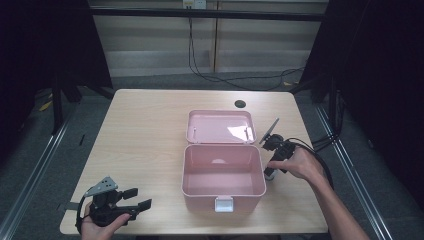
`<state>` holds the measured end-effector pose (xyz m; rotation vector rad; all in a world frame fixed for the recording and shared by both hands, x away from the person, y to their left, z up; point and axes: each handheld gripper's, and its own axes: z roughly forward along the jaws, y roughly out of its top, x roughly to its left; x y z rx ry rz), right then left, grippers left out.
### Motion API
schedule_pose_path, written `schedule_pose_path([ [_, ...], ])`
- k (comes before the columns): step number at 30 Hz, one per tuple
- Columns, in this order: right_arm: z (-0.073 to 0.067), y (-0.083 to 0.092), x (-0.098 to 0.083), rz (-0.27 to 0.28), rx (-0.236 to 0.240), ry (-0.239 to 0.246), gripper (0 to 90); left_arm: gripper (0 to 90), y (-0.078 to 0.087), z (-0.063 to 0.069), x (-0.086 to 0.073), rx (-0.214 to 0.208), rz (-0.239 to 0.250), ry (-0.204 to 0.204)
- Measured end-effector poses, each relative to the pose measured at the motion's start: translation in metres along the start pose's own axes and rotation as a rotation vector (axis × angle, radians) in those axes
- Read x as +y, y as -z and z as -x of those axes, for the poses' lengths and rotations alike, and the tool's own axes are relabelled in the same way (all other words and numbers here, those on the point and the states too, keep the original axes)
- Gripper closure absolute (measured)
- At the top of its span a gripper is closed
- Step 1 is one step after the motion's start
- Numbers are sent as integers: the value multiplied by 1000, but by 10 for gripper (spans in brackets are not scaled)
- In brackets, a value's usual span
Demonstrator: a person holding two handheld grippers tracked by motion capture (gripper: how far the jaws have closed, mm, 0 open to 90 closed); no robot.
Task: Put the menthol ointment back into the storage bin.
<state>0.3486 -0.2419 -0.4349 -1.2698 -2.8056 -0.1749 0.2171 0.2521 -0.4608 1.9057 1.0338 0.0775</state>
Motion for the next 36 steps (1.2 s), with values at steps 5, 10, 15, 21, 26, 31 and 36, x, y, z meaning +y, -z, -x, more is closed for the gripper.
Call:
schedule_pose_path([
  [5, 0, 0, 0, -7, -1, -2, 513, 270, 0, 0, 0, 2, -3, -1],
  [10, -1, 1, 0, -30, -18, 7, 515, 270, 0, 0, 0, 3, -5, -2],
  [15, -3, 6, 1, -56, -38, 11, 515, 264, 0, 0, 0, 4, -5, 0],
  [21, -6, 11, 2, -48, -38, 16, 516, 229, -1, -1, 1, 11, -19, -1],
  [26, -3, 16, -3, -26, -35, 29, 516, 208, -2, -1, 1, 2, -26, -5],
  [31, -3, 30, -8, 24, -28, 42, 516, 178, -4, -5, 2, 12, -32, -6],
  [36, -4, 41, -9, 7, -41, 60, 516, 178, -4, -6, 3, 9, -32, -5],
])
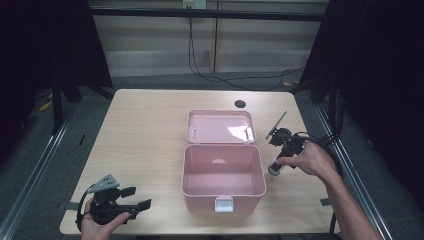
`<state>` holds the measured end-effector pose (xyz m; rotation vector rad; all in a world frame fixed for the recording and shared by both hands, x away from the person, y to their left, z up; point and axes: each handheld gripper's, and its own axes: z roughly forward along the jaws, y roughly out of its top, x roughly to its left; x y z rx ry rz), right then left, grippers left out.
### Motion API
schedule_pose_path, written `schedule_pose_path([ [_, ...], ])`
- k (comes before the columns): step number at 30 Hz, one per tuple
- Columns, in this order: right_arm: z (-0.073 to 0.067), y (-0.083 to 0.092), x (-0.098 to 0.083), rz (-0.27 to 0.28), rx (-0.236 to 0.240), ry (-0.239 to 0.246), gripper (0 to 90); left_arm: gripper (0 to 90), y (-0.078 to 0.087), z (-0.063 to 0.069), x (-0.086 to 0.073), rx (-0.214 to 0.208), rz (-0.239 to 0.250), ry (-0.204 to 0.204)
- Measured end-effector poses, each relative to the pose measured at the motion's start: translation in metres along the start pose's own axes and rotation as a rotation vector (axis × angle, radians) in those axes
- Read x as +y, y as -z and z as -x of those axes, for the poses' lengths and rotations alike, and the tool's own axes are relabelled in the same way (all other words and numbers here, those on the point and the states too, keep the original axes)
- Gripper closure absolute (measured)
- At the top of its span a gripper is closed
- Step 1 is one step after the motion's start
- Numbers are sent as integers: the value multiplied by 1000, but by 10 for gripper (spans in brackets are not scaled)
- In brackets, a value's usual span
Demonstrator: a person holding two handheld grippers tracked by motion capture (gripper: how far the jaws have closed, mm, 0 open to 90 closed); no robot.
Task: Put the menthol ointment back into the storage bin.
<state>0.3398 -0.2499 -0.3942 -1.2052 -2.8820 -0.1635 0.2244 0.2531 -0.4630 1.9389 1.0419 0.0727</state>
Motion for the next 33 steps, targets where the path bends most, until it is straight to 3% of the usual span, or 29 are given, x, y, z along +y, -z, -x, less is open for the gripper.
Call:
schedule_pose_path([
  [8, -3, 9, 0, 1, -8, 45, 516, 178, 0, 0, 0, -1, 1, 1],
  [13, -6, 22, 0, -10, -12, 31, 516, 178, 0, 1, 0, -2, -3, -2],
  [21, -9, 42, 0, 5, -33, 47, 516, 178, 0, 1, 0, -4, -5, -2],
  [29, -18, 72, 3, 40, -58, 98, 517, 186, 0, 1, 0, -8, -4, -4],
  [33, -24, 79, 6, 15, -56, 123, 516, 190, -2, 1, 1, -5, -3, -1],
])
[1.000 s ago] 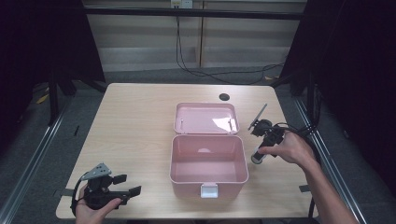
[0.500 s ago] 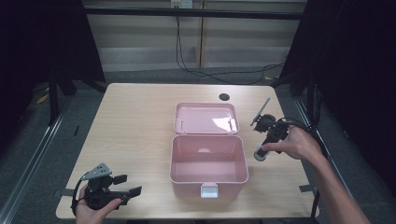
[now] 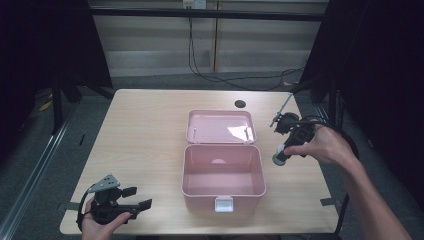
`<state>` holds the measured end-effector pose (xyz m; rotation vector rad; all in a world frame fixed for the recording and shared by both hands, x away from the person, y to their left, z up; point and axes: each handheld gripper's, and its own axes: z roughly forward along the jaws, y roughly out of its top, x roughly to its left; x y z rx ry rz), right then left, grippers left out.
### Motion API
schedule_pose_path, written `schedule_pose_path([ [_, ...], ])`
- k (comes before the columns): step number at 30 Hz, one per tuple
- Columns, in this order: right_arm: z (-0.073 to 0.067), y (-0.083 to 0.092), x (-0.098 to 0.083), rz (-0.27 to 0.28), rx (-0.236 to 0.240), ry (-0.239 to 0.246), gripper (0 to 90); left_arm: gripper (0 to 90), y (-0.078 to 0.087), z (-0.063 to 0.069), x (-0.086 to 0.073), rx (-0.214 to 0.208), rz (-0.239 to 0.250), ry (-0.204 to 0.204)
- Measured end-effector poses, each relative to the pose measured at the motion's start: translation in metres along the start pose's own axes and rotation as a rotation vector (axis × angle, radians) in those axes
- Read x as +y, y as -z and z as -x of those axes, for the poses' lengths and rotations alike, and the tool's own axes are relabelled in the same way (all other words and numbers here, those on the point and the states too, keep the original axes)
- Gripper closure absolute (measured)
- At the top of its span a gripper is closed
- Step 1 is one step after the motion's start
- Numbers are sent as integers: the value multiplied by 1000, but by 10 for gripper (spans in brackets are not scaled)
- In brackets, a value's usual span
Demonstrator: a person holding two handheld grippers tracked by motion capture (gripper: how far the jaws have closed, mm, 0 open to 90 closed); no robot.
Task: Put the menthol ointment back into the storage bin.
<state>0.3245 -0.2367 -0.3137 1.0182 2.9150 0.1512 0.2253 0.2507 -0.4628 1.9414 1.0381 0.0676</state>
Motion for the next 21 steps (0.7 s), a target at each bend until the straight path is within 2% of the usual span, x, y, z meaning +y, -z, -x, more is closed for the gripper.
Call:
schedule_pose_path([
  [1, -3, 2, 1, -4, -7, 3, 517, 190, 0, 0, 0, -4, -4, -2],
  [4, -7, 8, 5, 11, 12, 31, 517, 202, 0, 1, -1, -10, -12, -8],
  [6, -9, 10, 8, 8, 2, 40, 517, 216, 1, 1, -2, -9, -7, -9],
  [13, -24, 20, 21, 17, 10, 86, 517, 215, 2, 0, -2, -6, -1, -4],
  [20, -31, 26, 28, 35, 16, 113, 517, 213, 2, 1, -2, -11, -1, -10],
  [21, -35, 27, 33, 39, 19, 129, 517, 209, 2, 1, -2, -10, 2, -11],
])
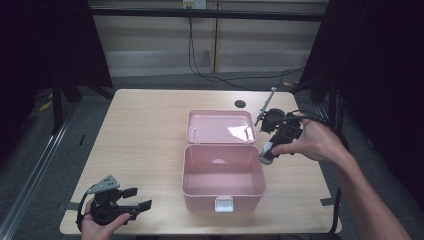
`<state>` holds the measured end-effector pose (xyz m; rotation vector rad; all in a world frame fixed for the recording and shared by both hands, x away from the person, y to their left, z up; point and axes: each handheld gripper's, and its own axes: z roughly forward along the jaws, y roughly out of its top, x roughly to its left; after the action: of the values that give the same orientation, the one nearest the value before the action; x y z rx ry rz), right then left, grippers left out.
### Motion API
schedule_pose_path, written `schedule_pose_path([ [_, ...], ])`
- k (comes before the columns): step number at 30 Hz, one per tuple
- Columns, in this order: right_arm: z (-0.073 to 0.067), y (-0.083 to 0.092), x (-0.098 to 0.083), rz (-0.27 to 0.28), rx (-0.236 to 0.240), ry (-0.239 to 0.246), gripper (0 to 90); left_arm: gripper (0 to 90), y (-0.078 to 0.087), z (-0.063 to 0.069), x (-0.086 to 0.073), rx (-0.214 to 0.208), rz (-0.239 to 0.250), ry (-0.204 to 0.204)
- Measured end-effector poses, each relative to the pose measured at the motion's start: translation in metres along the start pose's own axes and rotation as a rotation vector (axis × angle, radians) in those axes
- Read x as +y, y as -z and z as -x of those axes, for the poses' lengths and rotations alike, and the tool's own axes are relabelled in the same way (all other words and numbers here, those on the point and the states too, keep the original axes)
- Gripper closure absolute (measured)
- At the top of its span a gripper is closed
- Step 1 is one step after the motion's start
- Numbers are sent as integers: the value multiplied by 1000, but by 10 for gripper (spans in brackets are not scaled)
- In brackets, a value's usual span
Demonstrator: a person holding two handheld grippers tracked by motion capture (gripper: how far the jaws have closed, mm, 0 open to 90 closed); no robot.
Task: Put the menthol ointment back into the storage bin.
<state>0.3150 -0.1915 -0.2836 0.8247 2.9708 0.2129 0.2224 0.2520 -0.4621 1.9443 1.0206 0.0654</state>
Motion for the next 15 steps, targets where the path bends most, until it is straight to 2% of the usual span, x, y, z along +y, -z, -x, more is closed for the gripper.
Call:
schedule_pose_path([
  [9, -8, -10, 21, -11, 6, 87, 517, 207, 1, -1, 0, -1, 9, 1],
  [15, -13, -21, 37, -20, 27, 92, 517, 207, 3, -1, 0, -5, 16, 2],
])
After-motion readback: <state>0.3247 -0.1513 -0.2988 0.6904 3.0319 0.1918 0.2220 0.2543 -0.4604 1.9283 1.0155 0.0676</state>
